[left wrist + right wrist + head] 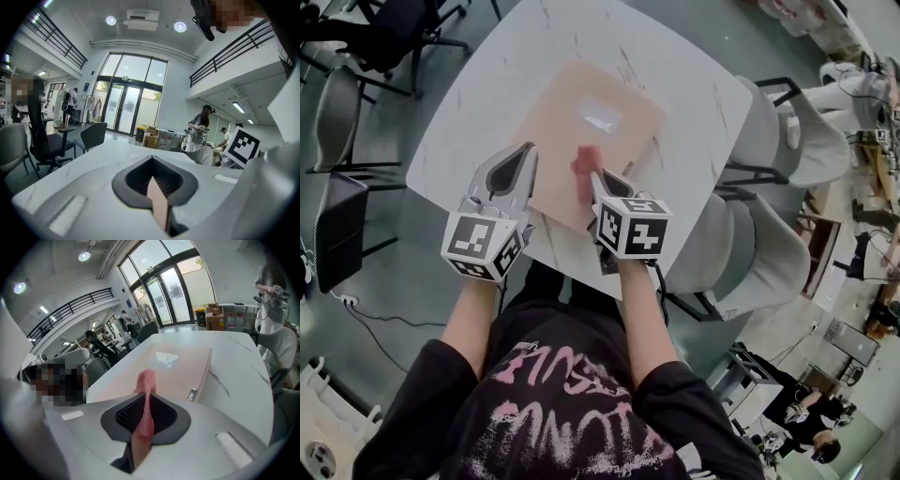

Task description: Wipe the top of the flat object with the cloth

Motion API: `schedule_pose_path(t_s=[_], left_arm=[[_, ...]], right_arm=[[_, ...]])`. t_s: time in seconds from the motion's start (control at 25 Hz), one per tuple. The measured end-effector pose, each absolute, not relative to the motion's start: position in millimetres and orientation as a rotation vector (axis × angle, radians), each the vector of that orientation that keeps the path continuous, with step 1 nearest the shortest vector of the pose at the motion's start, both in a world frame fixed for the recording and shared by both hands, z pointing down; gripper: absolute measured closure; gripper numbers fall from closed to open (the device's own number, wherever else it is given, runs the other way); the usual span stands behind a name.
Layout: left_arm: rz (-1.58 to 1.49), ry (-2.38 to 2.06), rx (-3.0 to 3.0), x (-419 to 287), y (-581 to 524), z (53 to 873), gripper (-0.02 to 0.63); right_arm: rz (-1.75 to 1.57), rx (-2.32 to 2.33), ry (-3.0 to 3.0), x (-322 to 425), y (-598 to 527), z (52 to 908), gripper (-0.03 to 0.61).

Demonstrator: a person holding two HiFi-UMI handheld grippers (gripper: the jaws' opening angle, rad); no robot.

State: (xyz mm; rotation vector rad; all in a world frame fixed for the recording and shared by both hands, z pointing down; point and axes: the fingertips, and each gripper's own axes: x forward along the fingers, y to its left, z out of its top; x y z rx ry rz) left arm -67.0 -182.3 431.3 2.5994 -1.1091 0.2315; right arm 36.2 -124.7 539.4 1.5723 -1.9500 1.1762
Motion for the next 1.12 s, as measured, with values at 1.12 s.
schedule_pose_path(t_s=[1.12], left_arm=[[0.219, -1.105, 2.601, -65, -180, 428, 0.614]], right_arm=[[1.154, 1.734, -1.924, 86, -120, 532, 0.525]])
